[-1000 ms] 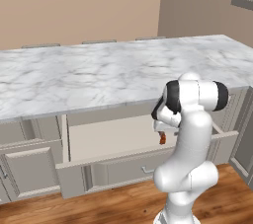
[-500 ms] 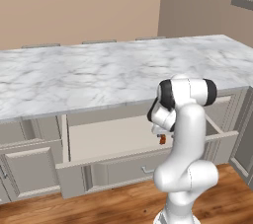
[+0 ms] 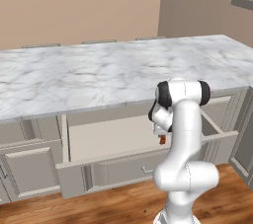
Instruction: Pick up the knife from the drawer and place it on the cutting board. Then place the meat from the plate to the cutting board.
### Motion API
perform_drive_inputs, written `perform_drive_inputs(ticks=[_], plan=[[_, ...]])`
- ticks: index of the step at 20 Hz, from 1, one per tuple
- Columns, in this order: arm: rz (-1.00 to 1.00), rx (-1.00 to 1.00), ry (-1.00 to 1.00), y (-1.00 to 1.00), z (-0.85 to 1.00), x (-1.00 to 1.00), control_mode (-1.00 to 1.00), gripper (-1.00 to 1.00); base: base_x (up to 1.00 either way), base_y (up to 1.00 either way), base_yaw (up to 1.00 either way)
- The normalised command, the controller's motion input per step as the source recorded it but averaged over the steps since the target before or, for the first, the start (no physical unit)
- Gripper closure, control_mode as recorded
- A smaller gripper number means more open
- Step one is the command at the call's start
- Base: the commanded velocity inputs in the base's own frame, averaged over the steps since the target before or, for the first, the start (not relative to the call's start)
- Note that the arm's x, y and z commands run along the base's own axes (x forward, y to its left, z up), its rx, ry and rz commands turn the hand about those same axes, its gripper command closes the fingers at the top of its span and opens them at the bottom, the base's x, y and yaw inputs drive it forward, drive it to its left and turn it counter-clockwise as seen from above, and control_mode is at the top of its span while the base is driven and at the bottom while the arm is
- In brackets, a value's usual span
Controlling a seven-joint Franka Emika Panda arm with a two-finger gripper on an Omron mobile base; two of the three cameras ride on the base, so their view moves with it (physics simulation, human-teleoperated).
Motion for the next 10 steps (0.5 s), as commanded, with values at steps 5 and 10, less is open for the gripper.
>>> perform_drive_inputs(ticks=[5, 10], plan=[[0.00, 0.00, -0.01, -0.01, -0.30, 0.44, -1.00, -1.00, 0.00, 0.00, 0.00], [0.00, 0.00, -0.02, 0.00, -0.24, 0.40, -1.00, -1.00, 0.00, 0.00, 0.00]])
